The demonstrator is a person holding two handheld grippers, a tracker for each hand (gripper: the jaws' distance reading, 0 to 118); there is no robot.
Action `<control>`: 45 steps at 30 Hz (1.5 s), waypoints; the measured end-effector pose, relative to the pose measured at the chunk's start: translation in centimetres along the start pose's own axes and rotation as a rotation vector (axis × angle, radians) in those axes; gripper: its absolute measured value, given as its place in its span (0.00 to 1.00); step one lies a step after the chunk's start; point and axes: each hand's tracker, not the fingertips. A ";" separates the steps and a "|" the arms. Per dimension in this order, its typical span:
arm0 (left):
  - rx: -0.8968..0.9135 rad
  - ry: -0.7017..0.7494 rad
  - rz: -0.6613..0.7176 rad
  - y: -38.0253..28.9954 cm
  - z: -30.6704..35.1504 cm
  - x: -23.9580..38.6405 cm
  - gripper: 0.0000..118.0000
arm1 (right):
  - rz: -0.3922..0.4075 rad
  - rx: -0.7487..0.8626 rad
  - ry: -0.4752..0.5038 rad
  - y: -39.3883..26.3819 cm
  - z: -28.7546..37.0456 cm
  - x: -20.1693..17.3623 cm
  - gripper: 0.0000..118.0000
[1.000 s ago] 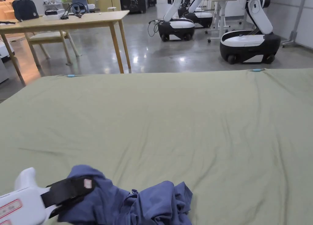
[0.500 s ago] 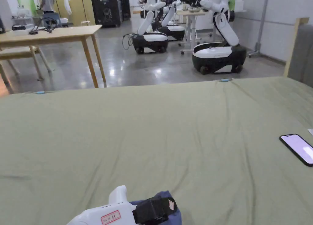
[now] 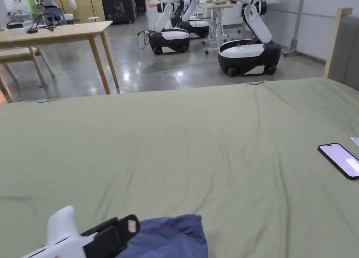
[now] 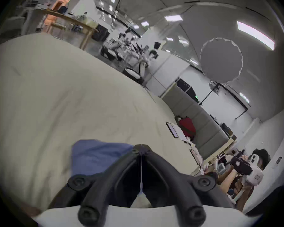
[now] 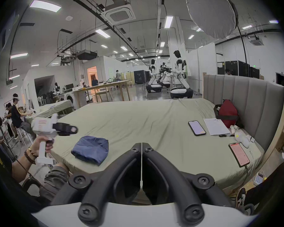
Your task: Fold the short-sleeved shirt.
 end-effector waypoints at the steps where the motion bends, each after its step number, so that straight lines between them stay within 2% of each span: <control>1: -0.018 0.012 -0.009 -0.1 1.2 -0.3 0.00 | -0.001 -0.001 0.004 0.1 -0.3 -0.1 0.02; 3: -0.011 0.076 -0.040 -0.8 3.5 -0.7 0.00 | 0.000 -0.003 0.012 0.2 -0.9 -0.3 0.02; 7: -0.048 0.021 -0.101 -1.0 3.4 0.6 0.00 | 0.005 -0.009 0.027 0.6 -2.0 -0.9 0.02; 9: -0.088 -0.041 -0.118 -1.1 0.6 2.0 0.00 | 0.007 -0.008 0.038 0.8 -2.3 -1.3 0.02; 12: -0.205 -0.033 -0.145 -2.1 -5.8 3.4 0.00 | 0.012 -0.003 0.053 1.0 -2.1 -1.9 0.02; 17: -0.341 0.093 -0.235 -4.4 -15.0 3.4 0.00 | 0.004 0.002 0.033 0.7 -0.7 -1.7 0.02; 20: -0.374 0.159 -0.224 -5.3 -17.0 2.3 0.00 | -0.013 -0.003 0.012 0.4 0.1 -1.2 0.02; 24: -0.374 0.147 -0.230 -5.4 -16.8 2.0 0.00 | -0.004 -0.017 -0.023 0.3 0.3 -0.9 0.02; 27: -0.307 0.077 -0.177 -3.8 -14.3 2.8 0.00 | -0.007 -0.001 -0.005 0.7 -0.1 -1.2 0.01; 29: -0.206 -0.020 -0.189 -2.0 -11.0 3.8 0.00 | -0.007 0.023 0.052 1.1 -0.9 -1.6 0.02; 31: -0.130 -0.039 -0.191 -0.6 -7.0 4.4 0.00 | -0.017 0.040 0.123 1.6 -2.9 -2.1 0.01; 33: -0.063 -0.029 -0.171 0.1 -3.0 3.8 0.00 | -0.057 0.041 0.244 1.7 -6.5 -2.9 0.02; 35: -0.083 -0.054 -0.142 -0.1 0.3 2.4 0.00 | -0.085 0.015 0.375 1.2 -10.9 -4.5 0.02; 38: -0.064 -0.007 -0.085 -2.1 4.7 0.1 0.00 | -0.085 -0.088 0.523 -1.1 -18.4 -7.5 0.02; 41: -0.055 0.087 -0.071 -3.9 8.0 -2.1 0.00 | -0.092 -0.230 0.570 -4.6 -25.2 -9.6 0.02; 45: -0.008 0.031 0.153 -5.7 10.5 -4.7 0.00 | -0.099 -0.381 0.553 -7.9 -30.4 -11.6 0.02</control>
